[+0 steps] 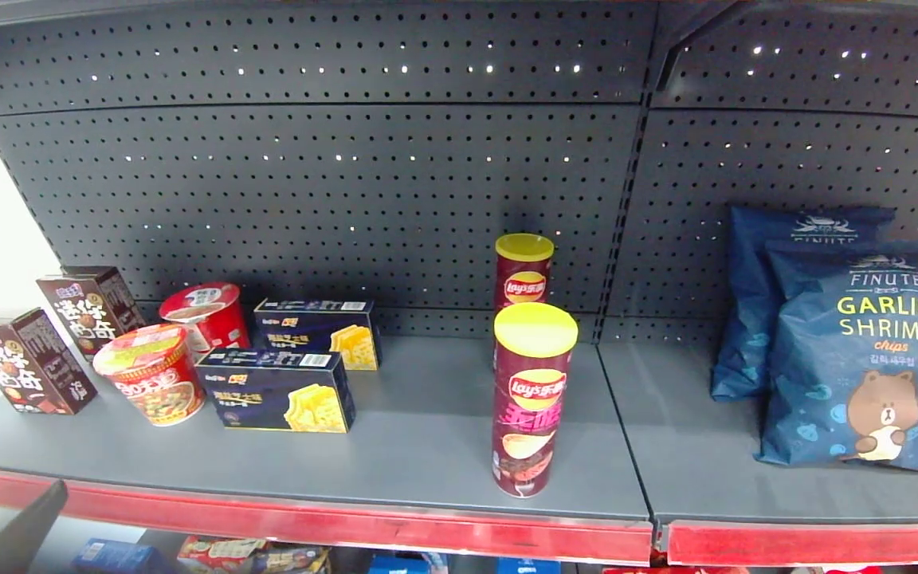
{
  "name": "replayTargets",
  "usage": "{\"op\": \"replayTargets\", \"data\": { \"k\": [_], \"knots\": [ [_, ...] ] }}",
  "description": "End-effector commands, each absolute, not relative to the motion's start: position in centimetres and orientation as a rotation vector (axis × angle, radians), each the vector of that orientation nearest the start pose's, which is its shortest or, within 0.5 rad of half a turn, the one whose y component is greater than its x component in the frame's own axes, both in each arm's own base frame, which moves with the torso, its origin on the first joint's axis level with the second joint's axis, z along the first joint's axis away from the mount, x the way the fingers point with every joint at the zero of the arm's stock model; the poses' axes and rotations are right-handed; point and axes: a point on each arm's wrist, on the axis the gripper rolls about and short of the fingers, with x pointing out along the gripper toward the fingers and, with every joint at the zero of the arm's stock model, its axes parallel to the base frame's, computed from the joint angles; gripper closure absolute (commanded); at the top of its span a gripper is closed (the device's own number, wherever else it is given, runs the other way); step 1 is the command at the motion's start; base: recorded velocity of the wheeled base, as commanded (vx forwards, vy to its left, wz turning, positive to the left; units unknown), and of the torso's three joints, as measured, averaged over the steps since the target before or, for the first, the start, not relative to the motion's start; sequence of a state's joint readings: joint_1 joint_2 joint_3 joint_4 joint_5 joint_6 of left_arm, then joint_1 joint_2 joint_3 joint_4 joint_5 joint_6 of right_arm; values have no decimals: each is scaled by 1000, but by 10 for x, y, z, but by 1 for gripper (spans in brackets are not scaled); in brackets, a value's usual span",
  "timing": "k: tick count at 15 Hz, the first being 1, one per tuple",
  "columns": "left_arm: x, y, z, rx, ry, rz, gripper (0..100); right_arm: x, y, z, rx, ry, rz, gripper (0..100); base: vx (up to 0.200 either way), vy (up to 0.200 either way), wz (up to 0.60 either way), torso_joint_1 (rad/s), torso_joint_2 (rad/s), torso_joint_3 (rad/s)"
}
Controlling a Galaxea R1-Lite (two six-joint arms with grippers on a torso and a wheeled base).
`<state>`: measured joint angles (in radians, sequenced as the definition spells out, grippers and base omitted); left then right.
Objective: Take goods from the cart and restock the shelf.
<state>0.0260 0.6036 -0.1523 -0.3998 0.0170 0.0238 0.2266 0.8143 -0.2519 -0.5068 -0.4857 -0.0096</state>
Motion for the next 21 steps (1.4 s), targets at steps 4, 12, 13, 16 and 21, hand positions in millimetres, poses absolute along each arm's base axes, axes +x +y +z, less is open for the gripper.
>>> {"op": "replayTargets", "data": {
  "k": [4, 12, 13, 16, 21],
  "knots": [
    [10, 1, 128, 18, 48, 39, 0, 33, -8, 152, -1, -12, -505, 0, 0, 0, 0, 0, 0, 0],
    [-4, -1, 102, 22, 30, -17, 0, -15, -13, 86, -124, 33, -255, 0, 0, 0, 0, 0, 0, 0],
    [-7, -1, 95, 25, 29, -28, 0, -15, -13, 86, -140, 31, -227, 0, 0, 0, 0, 0, 0, 0],
    [-21, -2, 82, 30, 13, -35, 0, -14, -8, 85, -125, 24, -28, 0, 0, 0, 0, 0, 0, 0],
    [-22, -2, 84, 32, 8, -45, 0, -14, -9, 84, -87, 28, -53, 0, 0, 0, 0, 0, 0, 0]
  ]
}}
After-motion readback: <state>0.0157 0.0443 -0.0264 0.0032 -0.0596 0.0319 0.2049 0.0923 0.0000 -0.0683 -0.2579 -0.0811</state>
